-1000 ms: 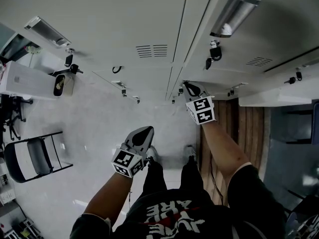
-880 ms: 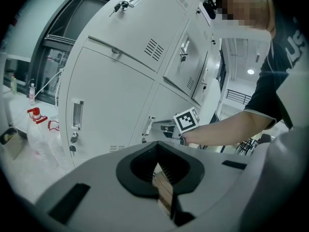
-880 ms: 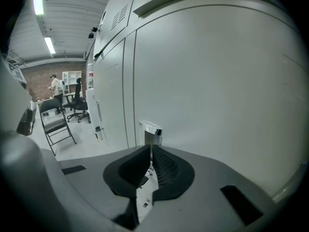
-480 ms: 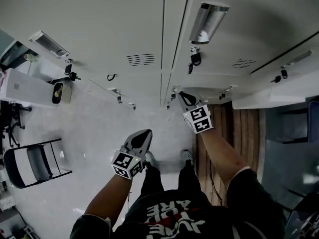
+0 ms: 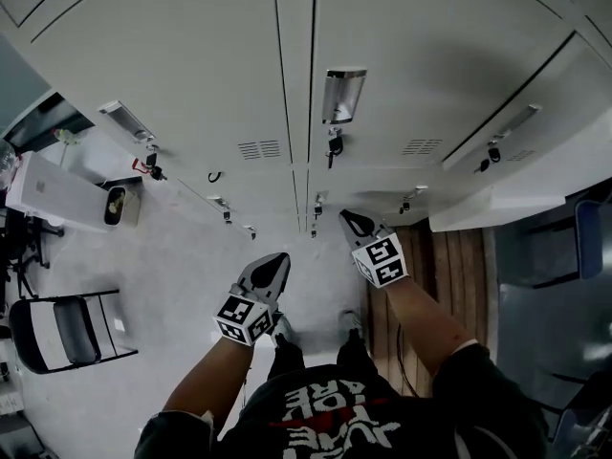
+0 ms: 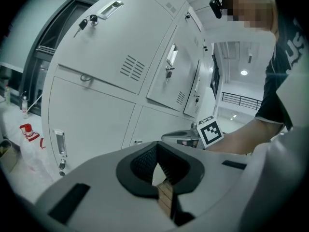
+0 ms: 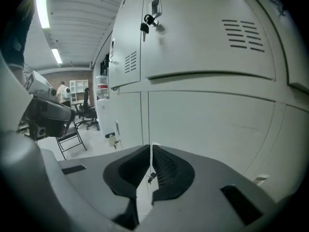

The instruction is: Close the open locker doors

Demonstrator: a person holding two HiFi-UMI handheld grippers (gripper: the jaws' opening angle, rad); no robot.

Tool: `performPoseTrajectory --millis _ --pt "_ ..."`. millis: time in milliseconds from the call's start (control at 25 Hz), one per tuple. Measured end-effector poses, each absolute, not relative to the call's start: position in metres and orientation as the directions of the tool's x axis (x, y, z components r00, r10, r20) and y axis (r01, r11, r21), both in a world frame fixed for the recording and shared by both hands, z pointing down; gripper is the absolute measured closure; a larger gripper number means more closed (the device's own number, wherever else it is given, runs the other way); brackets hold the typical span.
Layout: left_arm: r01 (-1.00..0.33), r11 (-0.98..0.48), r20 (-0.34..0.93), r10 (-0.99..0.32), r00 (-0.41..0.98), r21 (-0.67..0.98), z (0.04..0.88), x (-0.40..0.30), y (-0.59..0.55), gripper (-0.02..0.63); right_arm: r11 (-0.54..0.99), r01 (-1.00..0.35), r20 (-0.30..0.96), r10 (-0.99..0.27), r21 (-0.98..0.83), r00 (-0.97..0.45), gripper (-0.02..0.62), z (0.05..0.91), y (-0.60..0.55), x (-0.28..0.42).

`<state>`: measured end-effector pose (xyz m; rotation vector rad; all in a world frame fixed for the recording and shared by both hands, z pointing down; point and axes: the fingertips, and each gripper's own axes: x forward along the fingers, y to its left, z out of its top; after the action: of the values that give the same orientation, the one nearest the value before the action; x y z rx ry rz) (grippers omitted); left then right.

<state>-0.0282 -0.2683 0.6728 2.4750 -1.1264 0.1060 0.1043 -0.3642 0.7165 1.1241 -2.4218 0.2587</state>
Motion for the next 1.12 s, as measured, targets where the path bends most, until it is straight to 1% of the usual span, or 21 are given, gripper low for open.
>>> performPoseTrajectory --millis 640,880,1120 --pt "-0.714 -0.663 0.068 -0.72 0.691 0.225 0.512 0.004 -0.285 0.598 0.663 -0.748 0.398 -0.692 0.022 -0.602 0.552 0.548 -0.321 0.15" --pt "-0.71 -0.674 0.022 -0.722 0.692 0.204 0.471 0.003 -0.281 0.598 0.649 -0.761 0.348 -0.715 0.005 -0.607 0.552 0.493 -0.314 0.164" --pt "-0.713 -0.678 0.006 -0.724 0.69 0.18 0.448 0.006 -0.28 0.598 0.647 -0.762 0.303 -0.722 -0.021 -0.622 0.558 0.466 -0.305 0.175"
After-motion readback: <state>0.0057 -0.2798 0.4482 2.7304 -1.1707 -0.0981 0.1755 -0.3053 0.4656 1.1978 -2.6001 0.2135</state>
